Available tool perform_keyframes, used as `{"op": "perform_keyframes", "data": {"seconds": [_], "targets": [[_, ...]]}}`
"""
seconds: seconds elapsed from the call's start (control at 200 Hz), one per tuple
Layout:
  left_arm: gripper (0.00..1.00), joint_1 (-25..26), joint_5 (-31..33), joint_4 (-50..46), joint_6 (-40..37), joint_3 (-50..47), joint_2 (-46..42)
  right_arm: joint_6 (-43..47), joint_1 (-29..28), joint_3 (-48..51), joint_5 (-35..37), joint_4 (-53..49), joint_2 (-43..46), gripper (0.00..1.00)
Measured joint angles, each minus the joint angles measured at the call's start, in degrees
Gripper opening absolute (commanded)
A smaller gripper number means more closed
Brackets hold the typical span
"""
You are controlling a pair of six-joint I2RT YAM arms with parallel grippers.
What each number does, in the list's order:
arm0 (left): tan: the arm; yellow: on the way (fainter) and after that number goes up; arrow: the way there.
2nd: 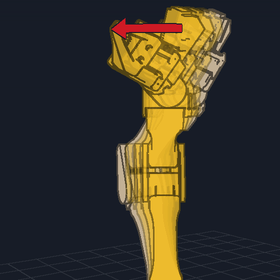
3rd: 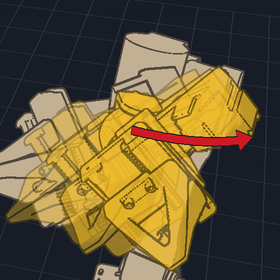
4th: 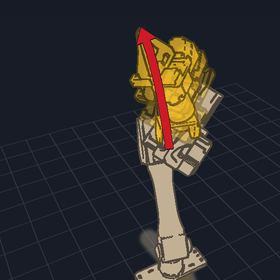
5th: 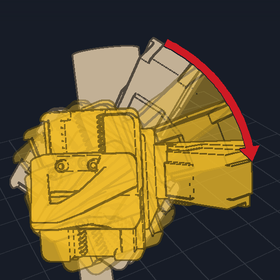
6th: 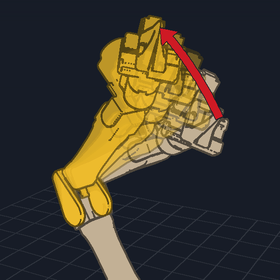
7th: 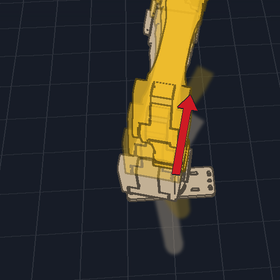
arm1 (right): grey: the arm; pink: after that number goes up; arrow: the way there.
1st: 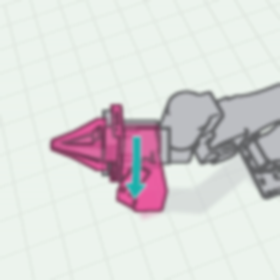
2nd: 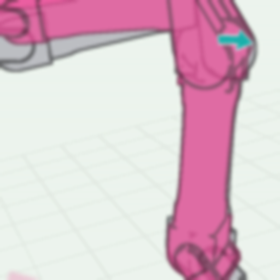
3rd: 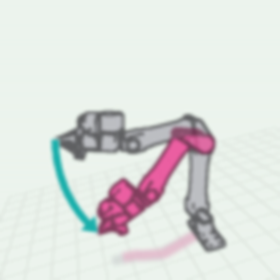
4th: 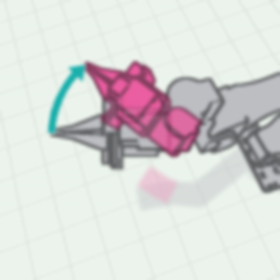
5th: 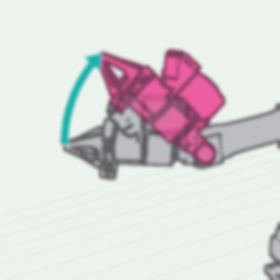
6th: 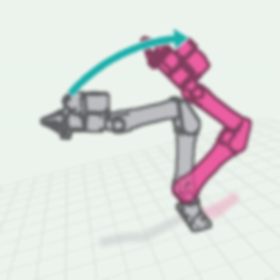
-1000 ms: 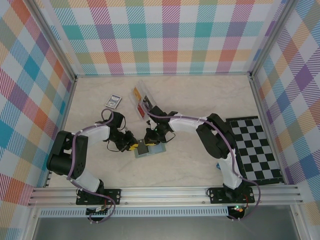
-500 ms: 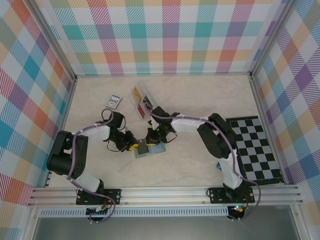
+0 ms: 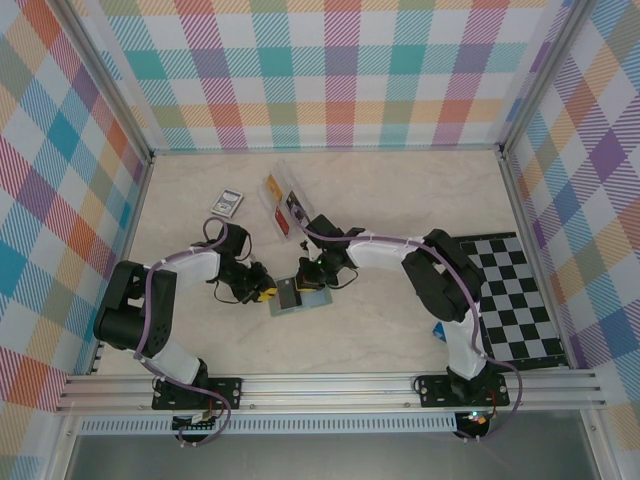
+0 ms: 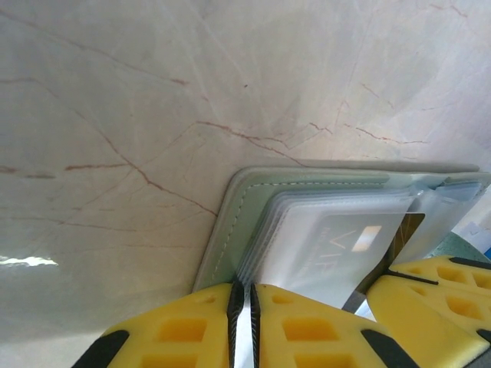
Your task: Take the credit cards out of the card holder
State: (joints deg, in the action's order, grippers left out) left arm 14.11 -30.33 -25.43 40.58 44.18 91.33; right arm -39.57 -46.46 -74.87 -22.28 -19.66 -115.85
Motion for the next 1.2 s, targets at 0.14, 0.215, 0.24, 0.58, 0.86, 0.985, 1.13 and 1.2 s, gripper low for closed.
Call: {"op": "perform_keyframes", "data": {"seconds": [0.14, 0.215, 0.24, 0.58, 0.86, 0.985, 1.13, 1.2], "targets": [[0.17, 0.0, 0.02, -0.46, -0.17, 0.35, -0.13, 0.04, 0.0, 0.0, 0.15, -0.22, 0.0, 0.09], [0.2, 0.0, 0.33, -1.29, -0.22, 0.72, -0.81, 0.2, 0.04, 0.0, 0.15, -0.66, 0.0, 0.17], [0.21, 0.0, 0.46, -1.62, -0.35, 0.87, -1.27, 0.2, 0.04, -0.02, 0.15, -0.81, 0.0, 0.19], [0.19, 0.26, -1.57, -1.25, 0.48, 2.25, -4.87, 0.61, 0.11, -0.02, -0.7, -0.96, -0.02, 0.26], [0.14, 1.25, -2.62, 0.37, 0.52, 2.23, -1.77, 0.59, 0.63, -0.02, -2.93, -0.72, -0.79, 0.24], [0.13, 1.27, -2.56, 0.52, 0.52, 2.03, 0.28, 0.59, 0.79, -0.02, -3.74, -0.5, -1.01, 0.23], [0.12, 1.25, -2.14, 0.5, 0.5, 1.4, 1.2, 0.57, 0.79, -0.02, -4.66, 0.31, -1.44, 0.23], [0.12, 1.25, -2.01, 0.48, 0.5, 1.4, 1.22, 0.57, 0.81, -0.02, -5.03, 0.48, -1.49, 0.22]]}}
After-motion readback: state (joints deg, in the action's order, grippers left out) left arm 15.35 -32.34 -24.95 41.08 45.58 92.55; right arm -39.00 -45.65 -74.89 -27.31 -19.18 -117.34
